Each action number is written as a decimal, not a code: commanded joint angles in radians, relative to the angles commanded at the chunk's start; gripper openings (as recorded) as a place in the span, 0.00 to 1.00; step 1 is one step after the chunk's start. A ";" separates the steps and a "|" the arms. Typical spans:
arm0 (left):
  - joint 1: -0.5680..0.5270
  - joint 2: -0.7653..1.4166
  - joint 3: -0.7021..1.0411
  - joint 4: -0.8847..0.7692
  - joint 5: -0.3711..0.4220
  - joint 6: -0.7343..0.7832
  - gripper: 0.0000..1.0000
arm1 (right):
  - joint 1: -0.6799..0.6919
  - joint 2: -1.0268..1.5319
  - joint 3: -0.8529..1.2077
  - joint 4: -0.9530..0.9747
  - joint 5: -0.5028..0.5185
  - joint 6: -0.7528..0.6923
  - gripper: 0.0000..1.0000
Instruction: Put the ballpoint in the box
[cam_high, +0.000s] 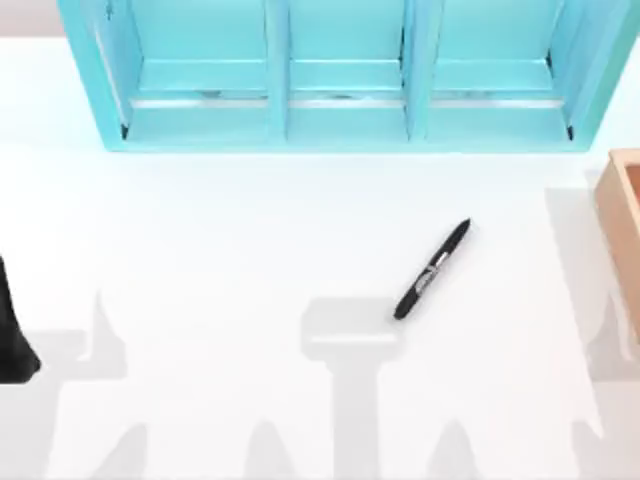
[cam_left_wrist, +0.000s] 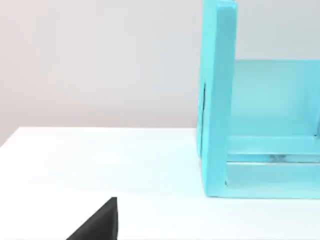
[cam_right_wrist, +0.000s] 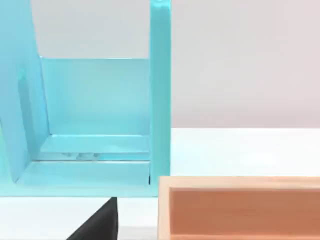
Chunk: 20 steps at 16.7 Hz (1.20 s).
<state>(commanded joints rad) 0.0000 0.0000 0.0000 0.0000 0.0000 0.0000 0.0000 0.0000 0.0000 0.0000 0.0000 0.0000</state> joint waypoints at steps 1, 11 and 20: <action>0.000 0.000 0.000 0.000 0.000 0.000 1.00 | 0.000 0.000 0.000 0.000 0.000 0.000 1.00; 0.000 0.000 0.000 0.000 0.000 0.000 1.00 | 0.228 0.464 0.453 -0.265 -0.002 0.341 1.00; 0.000 0.000 0.000 0.000 0.000 0.000 1.00 | 0.455 1.525 1.242 -0.811 0.008 0.819 1.00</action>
<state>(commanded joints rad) 0.0000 0.0000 0.0000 0.0000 0.0000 0.0000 0.4551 1.5250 1.2417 -0.8111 0.0080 0.8189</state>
